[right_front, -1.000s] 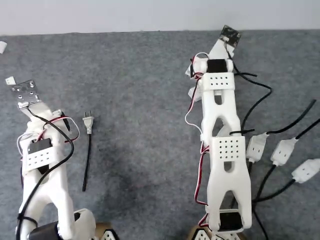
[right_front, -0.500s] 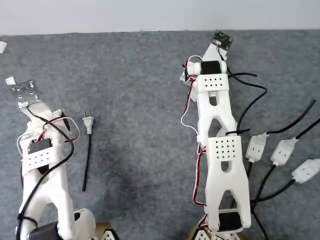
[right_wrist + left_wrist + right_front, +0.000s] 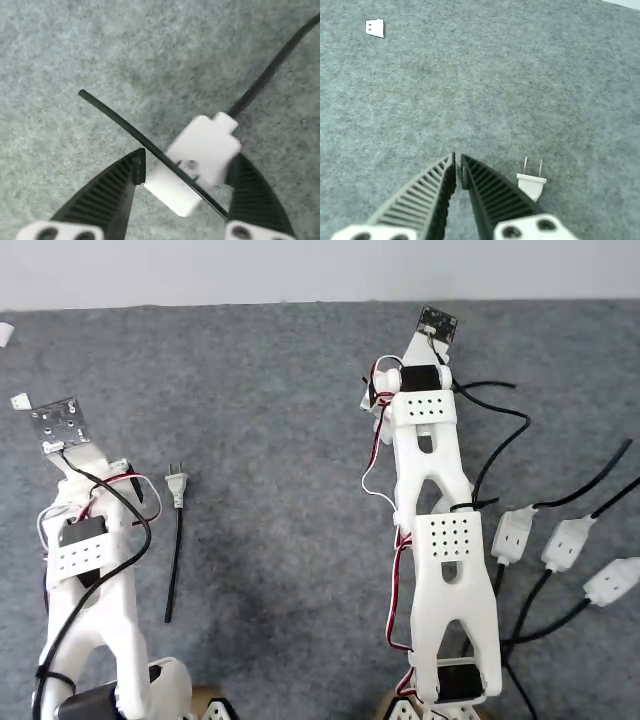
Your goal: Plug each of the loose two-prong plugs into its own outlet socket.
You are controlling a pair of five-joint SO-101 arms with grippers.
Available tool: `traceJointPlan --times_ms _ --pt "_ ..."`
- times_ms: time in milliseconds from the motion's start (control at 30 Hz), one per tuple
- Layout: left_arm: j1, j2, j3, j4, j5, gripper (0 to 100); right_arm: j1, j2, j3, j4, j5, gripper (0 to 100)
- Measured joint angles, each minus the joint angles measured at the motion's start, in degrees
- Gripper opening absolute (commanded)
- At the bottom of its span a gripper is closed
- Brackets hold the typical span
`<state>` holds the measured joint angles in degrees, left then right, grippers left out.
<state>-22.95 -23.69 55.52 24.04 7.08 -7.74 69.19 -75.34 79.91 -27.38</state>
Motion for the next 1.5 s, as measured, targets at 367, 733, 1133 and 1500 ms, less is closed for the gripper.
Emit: traceJointPlan --times_ms 367,733,1133,1500 --pt "0.0 0.0 0.0 0.0 0.0 1 0.2 0.3 -0.7 5.9 8.4 0.9" --pt "0.0 0.0 0.0 0.0 0.0 1 -6.8 -0.6 -1.8 19.4 18.9 0.9" --pt "0.3 0.0 0.0 0.0 -0.1 1 -11.2 -4.6 6.3 20.4 21.1 0.9" --pt "0.5 0.0 0.0 0.0 -0.4 1 -13.1 -12.8 18.7 20.6 17.8 0.9"
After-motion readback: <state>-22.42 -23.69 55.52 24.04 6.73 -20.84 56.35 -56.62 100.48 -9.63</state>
